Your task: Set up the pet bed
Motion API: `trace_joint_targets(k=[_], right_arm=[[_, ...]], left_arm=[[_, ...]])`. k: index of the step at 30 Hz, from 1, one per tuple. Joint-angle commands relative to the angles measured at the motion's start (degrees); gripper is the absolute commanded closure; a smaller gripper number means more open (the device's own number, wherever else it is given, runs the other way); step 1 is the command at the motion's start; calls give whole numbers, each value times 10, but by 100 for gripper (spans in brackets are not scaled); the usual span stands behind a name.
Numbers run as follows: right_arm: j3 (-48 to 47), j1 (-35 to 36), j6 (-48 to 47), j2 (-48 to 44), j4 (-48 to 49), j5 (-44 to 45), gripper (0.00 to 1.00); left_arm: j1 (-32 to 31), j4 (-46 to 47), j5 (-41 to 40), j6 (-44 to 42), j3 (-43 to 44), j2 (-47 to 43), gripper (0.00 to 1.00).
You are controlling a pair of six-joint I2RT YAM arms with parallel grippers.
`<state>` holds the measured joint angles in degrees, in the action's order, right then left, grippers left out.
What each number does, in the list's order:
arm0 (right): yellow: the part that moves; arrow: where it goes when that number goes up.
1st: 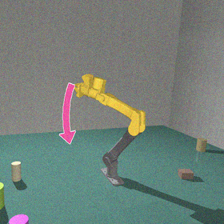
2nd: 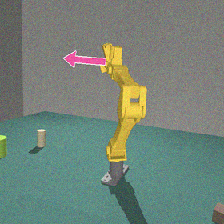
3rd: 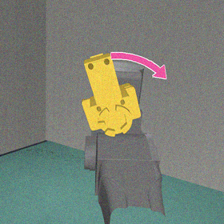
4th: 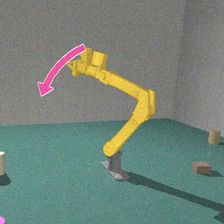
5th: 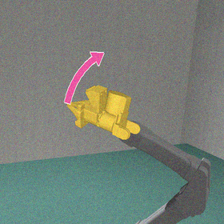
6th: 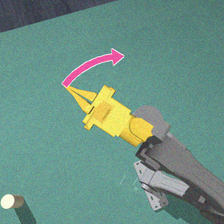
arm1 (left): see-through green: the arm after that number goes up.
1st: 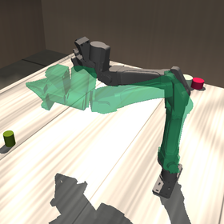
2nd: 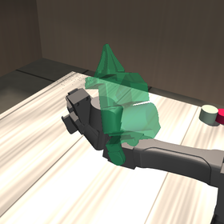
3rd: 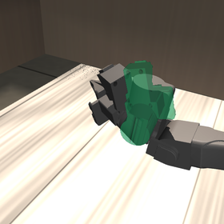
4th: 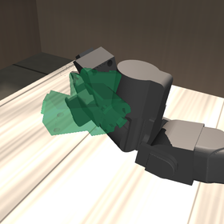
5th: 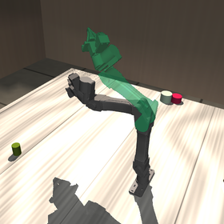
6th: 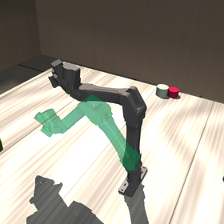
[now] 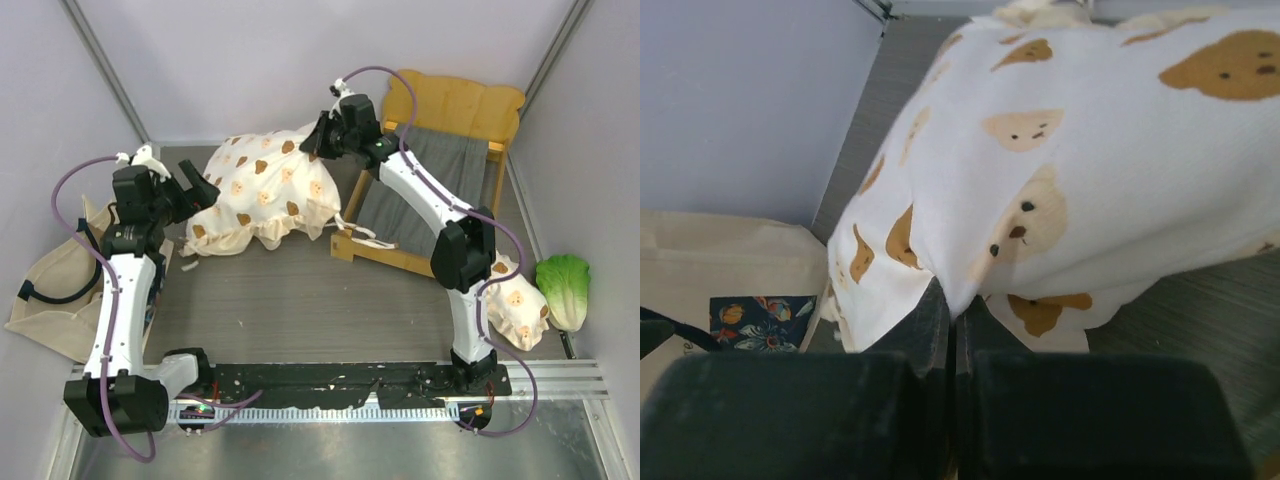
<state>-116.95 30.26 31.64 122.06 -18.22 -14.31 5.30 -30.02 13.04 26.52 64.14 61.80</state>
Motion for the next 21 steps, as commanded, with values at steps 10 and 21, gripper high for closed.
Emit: trace_joint_targets(k=[10,21], right_arm=[[-24,-114,-68,-277,-63,17,99],[311,-396,-51,-404,-15,-41,99]], left_arm=[[11,36,78,12,99,59,0],[-6,182,219,93,87,125,0]])
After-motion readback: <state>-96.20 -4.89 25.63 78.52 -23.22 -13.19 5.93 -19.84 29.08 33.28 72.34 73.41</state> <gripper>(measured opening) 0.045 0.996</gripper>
